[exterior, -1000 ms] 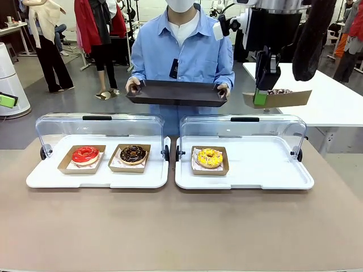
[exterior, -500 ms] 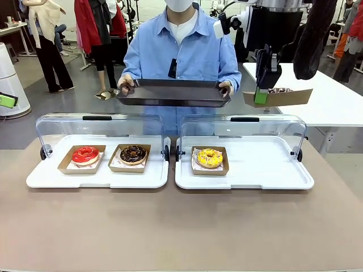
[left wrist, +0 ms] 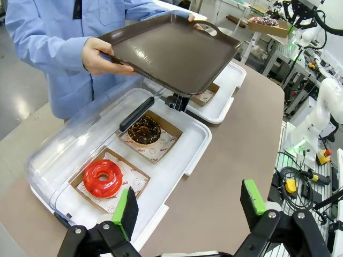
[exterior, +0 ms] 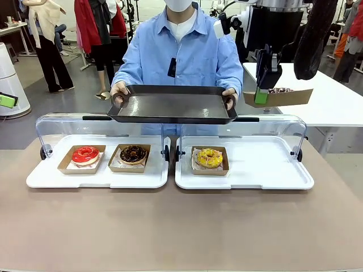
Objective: Provide the desired donut to the person.
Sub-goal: Place the picked Paper togo box onto the Handle tray extended by the person.
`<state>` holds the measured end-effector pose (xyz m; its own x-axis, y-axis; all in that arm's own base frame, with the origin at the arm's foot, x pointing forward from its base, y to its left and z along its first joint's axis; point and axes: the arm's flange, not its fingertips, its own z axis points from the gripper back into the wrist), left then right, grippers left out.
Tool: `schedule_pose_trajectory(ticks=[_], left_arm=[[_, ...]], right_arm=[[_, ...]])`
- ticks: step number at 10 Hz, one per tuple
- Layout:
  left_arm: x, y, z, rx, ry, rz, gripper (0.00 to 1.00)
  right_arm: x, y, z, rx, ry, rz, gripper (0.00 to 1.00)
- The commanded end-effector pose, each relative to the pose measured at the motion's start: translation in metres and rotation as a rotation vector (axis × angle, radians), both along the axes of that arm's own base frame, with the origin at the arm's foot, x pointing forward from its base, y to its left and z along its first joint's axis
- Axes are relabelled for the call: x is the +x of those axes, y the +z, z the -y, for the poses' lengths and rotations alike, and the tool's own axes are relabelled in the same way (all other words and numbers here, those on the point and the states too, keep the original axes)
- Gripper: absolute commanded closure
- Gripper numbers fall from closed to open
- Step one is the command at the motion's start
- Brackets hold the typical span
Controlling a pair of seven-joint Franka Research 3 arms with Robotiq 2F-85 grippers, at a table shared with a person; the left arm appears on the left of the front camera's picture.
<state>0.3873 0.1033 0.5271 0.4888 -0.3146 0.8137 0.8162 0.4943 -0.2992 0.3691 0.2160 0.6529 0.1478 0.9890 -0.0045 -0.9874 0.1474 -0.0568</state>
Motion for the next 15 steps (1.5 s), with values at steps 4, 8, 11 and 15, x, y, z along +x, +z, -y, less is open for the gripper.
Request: schedule_pose_trajectory(ticks=[4, 8, 11, 15], left_arm=[[0.000, 0.003, 0.001, -0.007, 0.012, -0.013, 0.00], [0.000, 0.003, 0.001, -0.007, 0.012, -0.013, 0.00], [0.000, 0.003, 0.001, -0.007, 0.012, -0.013, 0.00], [0.000, 0.003, 0.001, -0.007, 0.012, -0.013, 0.00]], right_arm=[[-0.004, -0.002, 0.000, -0.001, -0.010, -0.003, 1.00], [-0.004, -0.002, 0.000, -0.001, -0.010, -0.003, 1.00], [-0.004, -0.002, 0.000, -0.001, -0.010, -0.003, 1.00], [0.040, 0.033, -0.050, 0.008, 0.054, 0.158, 0.98]])
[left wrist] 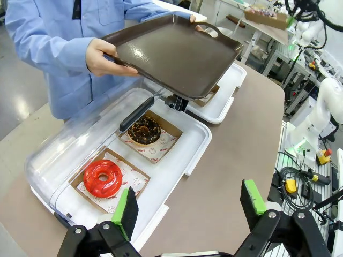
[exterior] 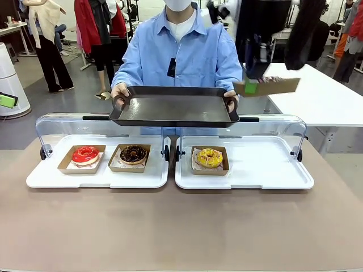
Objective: Provide the desired donut to the person.
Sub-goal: Place the picked Paper togo box onto the Handle tray extended by the person.
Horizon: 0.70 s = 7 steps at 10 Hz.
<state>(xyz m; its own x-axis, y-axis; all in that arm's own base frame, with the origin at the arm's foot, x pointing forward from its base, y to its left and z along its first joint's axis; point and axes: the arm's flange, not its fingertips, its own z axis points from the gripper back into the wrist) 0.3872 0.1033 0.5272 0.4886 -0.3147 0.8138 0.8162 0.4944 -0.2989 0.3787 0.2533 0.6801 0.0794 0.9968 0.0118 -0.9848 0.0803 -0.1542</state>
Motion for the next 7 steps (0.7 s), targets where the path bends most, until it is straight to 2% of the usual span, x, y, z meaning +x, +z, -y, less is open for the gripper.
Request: schedule_pose_trajectory(ticks=[1, 4, 7], left_arm=[[0.000, 0.003, 0.001, -0.007, 0.012, -0.013, 0.00], [0.000, 0.003, 0.001, -0.007, 0.012, -0.013, 0.00], [0.000, 0.003, 0.001, -0.007, 0.012, -0.013, 0.00]], right_arm=[[0.052, 0.002, -0.020, 0.060, -0.027, 0.056, 0.98], [0.111, -0.023, -0.045, 0.097, -0.088, 0.072, 0.98], [0.135, -0.051, -0.075, 0.138, -0.094, 0.046, 0.98]])
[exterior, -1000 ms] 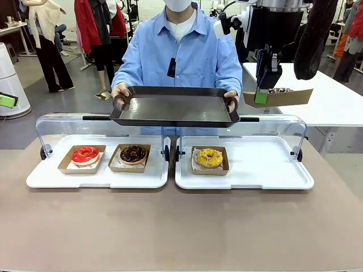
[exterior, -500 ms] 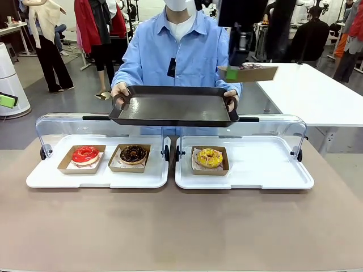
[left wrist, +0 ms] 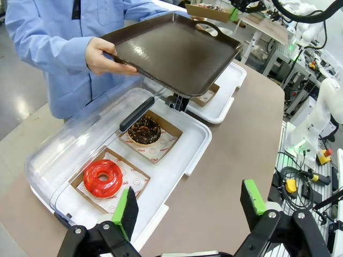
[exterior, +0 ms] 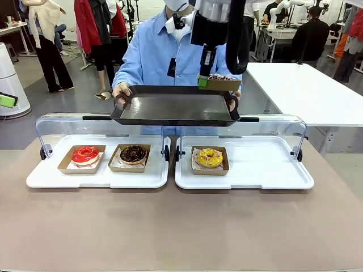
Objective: Provide the desired donut to the person.
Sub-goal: Place the picked Paper togo box onto the Handle tray extended by the person.
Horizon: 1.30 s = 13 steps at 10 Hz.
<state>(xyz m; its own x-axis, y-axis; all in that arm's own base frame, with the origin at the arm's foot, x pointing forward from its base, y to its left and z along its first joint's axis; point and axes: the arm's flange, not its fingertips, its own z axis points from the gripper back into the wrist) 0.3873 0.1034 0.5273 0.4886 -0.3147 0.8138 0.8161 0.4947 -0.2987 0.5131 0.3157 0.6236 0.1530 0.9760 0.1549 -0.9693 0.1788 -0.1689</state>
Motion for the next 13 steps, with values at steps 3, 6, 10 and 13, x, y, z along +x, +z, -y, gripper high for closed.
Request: schedule_pose_trajectory(ticks=[3, 6, 10, 13], left_arm=[[0.000, 0.003, 0.001, -0.007, 0.011, -0.013, 0.00], [0.000, 0.003, 0.001, -0.007, 0.011, -0.013, 0.00], [0.000, 0.003, 0.001, -0.007, 0.011, -0.013, 0.00], [0.000, 0.003, 0.001, -0.007, 0.011, -0.013, 0.00]], right_arm=[[0.002, -0.006, -0.023, -0.063, -0.096, -0.050, 0.98], [0.002, -0.009, -0.017, 0.009, 0.008, -0.017, 0.98], [0.001, -0.015, -0.021, 0.005, 0.048, 0.017, 0.98], [0.018, -0.034, -0.015, 0.009, 0.058, 0.017, 0.98]])
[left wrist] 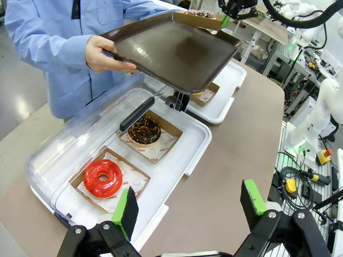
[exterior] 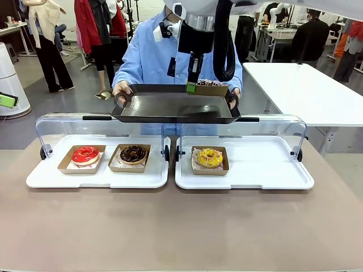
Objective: Provide the desired donut to the person.
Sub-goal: Place the picked Paper togo box onto the Handle tray extended by the person.
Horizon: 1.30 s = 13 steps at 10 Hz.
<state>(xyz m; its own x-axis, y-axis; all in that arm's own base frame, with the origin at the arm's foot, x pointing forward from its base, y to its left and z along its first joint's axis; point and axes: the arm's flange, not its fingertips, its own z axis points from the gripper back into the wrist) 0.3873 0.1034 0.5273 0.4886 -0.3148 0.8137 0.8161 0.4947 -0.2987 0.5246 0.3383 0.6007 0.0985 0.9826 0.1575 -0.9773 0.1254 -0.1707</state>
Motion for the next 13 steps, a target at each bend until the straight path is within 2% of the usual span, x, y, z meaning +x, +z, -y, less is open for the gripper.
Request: schedule_pose_trajectory(ticks=[1, 7, 8, 9, 10, 11, 13], left_arm=[[0.000, 0.003, 0.001, -0.007, 0.011, -0.013, 0.00], [0.000, 0.003, 0.001, -0.007, 0.011, -0.013, 0.00], [0.000, 0.003, 0.001, -0.007, 0.011, -0.013, 0.00], [0.000, 0.003, 0.001, -0.007, 0.011, -0.013, 0.00], [0.000, 0.003, 0.001, -0.007, 0.011, -0.013, 0.00], [0.000, 0.003, 0.001, -0.007, 0.011, -0.013, 0.00], [0.000, 0.003, 0.001, -0.007, 0.011, -0.013, 0.00]], right_arm=[[0.008, -0.018, 0.010, 0.011, 0.005, 0.006, 0.98], [0.017, -0.039, 0.014, 0.017, 0.020, -0.071, 0.98], [0.016, -0.040, 0.014, 0.013, 0.025, -0.074, 0.73], [0.015, -0.040, 0.014, 0.009, 0.033, -0.079, 0.40], [0.015, -0.040, 0.013, 0.004, 0.035, -0.080, 0.15], [0.016, -0.039, 0.012, 0.001, 0.037, -0.078, 0.00], [0.014, -0.040, 0.011, -0.003, 0.041, -0.087, 0.00]])
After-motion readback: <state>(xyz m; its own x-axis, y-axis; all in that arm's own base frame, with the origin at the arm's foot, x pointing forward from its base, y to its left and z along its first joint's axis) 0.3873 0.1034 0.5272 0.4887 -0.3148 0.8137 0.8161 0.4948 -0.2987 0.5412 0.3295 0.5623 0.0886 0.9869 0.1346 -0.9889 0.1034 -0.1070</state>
